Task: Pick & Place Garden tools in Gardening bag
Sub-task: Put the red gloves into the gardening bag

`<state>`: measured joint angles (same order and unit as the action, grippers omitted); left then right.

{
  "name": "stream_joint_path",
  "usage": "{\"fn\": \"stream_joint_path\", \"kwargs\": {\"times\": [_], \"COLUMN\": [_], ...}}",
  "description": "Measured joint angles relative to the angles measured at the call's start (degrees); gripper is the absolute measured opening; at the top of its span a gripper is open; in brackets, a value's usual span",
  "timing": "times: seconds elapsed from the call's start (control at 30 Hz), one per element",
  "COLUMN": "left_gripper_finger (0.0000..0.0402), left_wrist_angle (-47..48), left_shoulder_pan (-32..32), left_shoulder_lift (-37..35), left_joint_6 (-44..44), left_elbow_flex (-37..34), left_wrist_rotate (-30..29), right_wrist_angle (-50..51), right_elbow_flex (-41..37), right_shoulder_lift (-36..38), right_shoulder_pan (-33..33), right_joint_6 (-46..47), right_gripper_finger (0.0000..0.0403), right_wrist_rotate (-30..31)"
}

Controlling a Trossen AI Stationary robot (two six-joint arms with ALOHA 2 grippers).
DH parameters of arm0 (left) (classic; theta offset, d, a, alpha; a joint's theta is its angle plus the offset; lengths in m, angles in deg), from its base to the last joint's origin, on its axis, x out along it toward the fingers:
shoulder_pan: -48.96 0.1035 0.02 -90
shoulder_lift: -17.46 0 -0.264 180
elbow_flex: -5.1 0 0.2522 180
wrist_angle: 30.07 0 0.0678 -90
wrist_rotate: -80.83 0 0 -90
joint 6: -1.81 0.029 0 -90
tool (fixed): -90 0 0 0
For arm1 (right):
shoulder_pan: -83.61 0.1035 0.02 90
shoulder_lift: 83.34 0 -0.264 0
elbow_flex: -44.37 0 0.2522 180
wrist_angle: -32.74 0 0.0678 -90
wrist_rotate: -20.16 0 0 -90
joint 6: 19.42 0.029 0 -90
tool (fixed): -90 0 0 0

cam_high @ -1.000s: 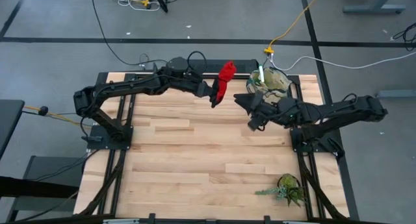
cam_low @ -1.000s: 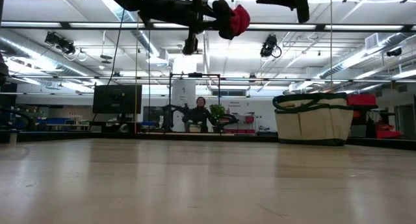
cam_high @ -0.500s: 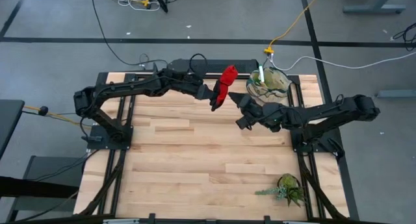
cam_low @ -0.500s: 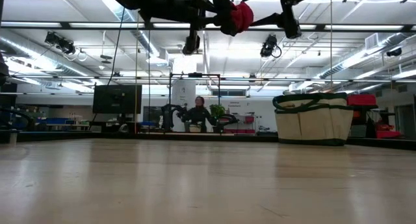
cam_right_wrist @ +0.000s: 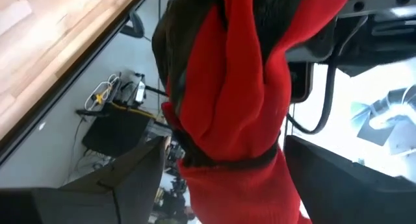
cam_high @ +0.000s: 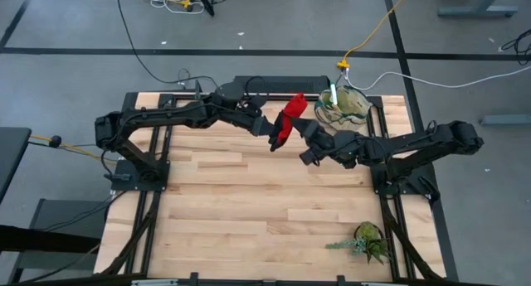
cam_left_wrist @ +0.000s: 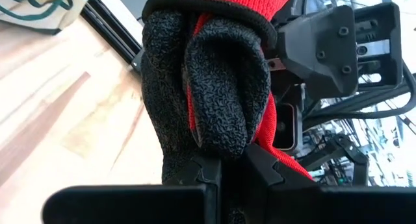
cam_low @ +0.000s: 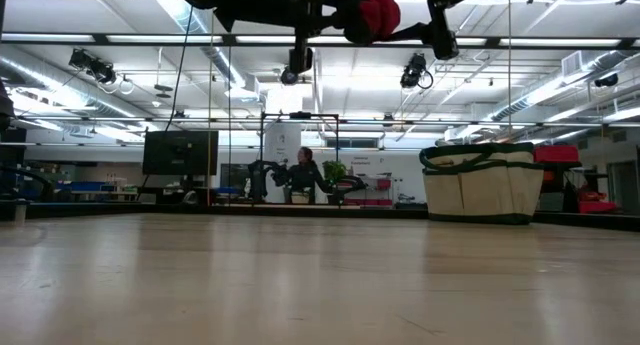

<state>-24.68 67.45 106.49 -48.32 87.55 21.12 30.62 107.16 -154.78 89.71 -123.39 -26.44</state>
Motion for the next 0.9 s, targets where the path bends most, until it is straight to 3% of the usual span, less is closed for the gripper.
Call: {"fn": "stream_joint_path", "kwargs": {"times": [0.2, 0.9], "left_gripper_finger": [0.0034, 0.0034], "left_wrist_angle": [-0.9, -1.3], "left_shoulder_pan": [-0.8, -3.0], "left_shoulder_lift": [0.0, 0.0], "left_joint_6": [-0.3, -1.8], "left_elbow_flex": [0.0, 0.0], "left_wrist_rotate": [-0.7, -3.7], "right_wrist_angle": [0.0, -5.9], "right_elbow_flex": [0.0, 0.0], "right_shoulder_lift": [0.0, -3.5], "right_shoulder_pan": [0.1, 0.2], "right_joint_6": [-1.3, -4.7], "right_gripper_finger": [0.0318, 0.0317], "right_wrist_rotate": [-2.5, -2.9]}}
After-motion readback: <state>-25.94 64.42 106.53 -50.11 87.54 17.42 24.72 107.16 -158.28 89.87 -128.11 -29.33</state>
